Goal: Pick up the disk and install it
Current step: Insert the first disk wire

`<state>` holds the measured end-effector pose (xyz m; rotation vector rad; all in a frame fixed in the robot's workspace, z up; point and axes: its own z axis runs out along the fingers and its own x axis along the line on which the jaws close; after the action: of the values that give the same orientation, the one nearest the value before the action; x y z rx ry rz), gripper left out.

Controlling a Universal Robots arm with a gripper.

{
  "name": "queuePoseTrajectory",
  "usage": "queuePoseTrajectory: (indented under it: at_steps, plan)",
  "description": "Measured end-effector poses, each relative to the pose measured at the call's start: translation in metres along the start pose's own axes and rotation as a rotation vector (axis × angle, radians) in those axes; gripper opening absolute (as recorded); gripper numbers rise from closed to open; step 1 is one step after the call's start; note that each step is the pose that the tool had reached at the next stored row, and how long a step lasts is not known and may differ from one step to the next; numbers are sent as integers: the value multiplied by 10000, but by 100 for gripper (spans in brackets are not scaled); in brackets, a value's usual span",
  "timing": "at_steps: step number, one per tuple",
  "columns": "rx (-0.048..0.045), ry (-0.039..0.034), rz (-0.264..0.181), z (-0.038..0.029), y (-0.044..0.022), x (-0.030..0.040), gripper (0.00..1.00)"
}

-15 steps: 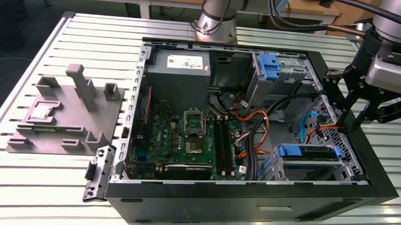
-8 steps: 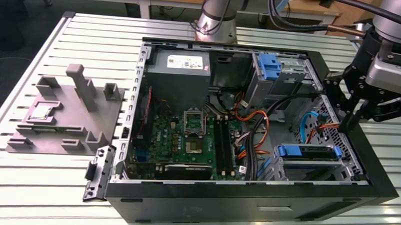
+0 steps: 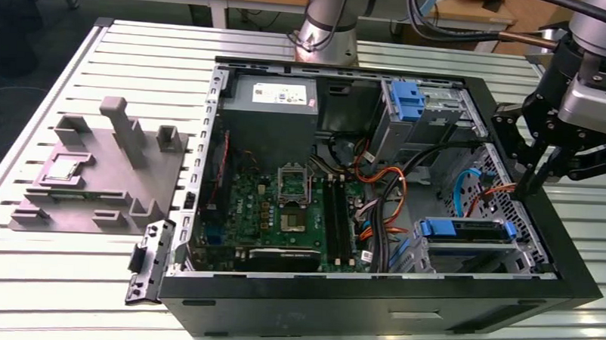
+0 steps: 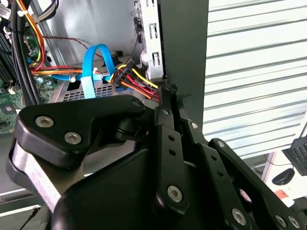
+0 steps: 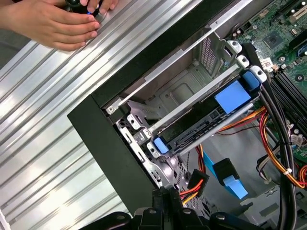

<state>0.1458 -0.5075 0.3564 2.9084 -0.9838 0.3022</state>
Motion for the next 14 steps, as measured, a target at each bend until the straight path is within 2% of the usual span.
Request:
queuePoseTrajectory:
  at_steps: [7,14]
  plan:
    - [-1,0,-1,2,5,-5,17]
    - [-10,0,66,-6,48,-56,17]
